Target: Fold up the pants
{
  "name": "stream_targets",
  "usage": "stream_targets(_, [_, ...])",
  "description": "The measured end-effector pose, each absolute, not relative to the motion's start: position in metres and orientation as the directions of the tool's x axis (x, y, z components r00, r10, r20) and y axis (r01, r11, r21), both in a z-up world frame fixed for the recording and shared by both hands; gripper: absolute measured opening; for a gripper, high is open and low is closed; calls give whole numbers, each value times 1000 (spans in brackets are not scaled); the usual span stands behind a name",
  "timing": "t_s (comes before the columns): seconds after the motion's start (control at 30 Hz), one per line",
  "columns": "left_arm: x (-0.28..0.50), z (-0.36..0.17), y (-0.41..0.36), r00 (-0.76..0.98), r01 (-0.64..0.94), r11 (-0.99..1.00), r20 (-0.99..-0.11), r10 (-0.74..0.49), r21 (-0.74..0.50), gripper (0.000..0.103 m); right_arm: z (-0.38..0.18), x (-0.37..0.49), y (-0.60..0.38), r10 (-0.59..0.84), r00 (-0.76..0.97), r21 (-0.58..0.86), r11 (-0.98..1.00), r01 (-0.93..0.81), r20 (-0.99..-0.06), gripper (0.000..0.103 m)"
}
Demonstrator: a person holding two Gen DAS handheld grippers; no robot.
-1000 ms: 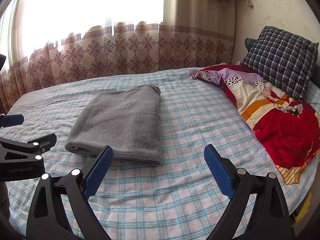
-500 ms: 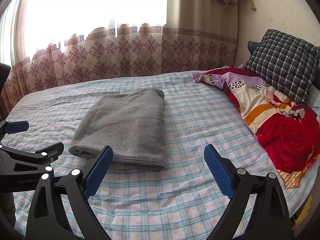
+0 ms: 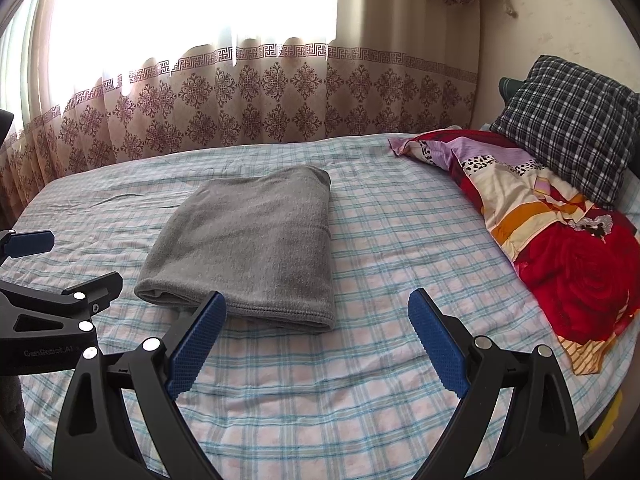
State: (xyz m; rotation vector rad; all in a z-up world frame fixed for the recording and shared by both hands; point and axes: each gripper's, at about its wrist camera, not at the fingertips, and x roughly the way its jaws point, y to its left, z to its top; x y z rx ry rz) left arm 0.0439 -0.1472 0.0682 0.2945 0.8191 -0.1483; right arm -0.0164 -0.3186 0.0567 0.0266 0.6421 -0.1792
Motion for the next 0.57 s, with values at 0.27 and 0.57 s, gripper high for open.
stream_targets(0.27, [43,69,-147,675,244,950,-737,-22,195,100,54,-14,-320,-165,772,-39,983,180,-614,92])
stream_targets(0.57, [47,65,-143,650,225,960,-760,-20,167,100,49,-11,-323,-161,759,-35,983,180,-631,92])
